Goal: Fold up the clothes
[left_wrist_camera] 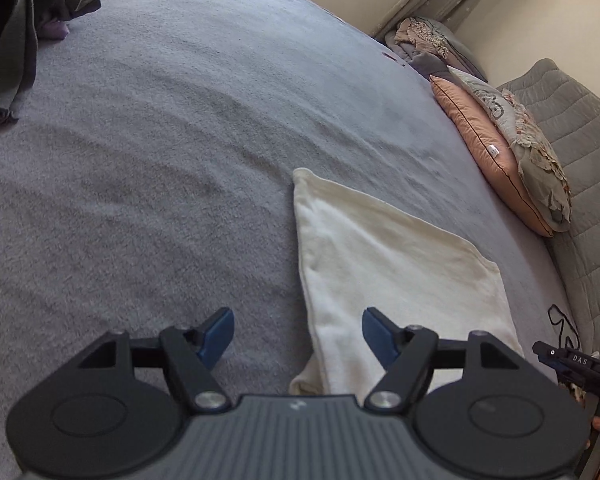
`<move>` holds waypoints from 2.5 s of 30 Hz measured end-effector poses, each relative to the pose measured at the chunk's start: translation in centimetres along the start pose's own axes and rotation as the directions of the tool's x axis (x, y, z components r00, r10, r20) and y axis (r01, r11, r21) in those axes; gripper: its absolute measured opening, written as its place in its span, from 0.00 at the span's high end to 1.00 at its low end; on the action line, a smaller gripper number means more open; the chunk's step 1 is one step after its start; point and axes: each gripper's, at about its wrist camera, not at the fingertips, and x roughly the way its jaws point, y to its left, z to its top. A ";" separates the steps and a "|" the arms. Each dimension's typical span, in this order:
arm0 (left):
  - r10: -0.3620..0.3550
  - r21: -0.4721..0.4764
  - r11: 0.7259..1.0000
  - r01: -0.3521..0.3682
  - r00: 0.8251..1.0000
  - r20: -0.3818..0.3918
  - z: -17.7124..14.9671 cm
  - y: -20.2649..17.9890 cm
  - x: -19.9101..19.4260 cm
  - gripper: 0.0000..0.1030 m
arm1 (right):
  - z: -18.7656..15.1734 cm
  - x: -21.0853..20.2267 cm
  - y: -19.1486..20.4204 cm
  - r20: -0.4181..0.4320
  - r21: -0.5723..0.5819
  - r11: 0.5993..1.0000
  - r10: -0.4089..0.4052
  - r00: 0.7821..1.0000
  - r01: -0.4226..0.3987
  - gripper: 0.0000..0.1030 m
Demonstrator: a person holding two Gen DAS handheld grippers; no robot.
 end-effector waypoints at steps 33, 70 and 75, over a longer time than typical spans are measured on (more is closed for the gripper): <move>-0.141 -0.469 0.829 0.305 0.925 0.352 -10.9 0.3 2.4 0.87 | -9.7 -1.6 -2.7 0.150 0.608 0.757 0.188 0.971 -0.240 0.80; 0.017 -0.195 0.981 0.025 0.978 0.210 -16.4 3.0 -8.0 0.86 | -18.6 -11.9 3.3 0.116 0.214 0.975 -0.079 0.990 0.052 0.86; 0.055 -0.090 0.995 -0.034 0.968 0.243 -16.6 2.3 -9.3 0.58 | -19.2 -12.4 3.6 0.173 0.103 0.987 -0.139 0.975 0.122 0.57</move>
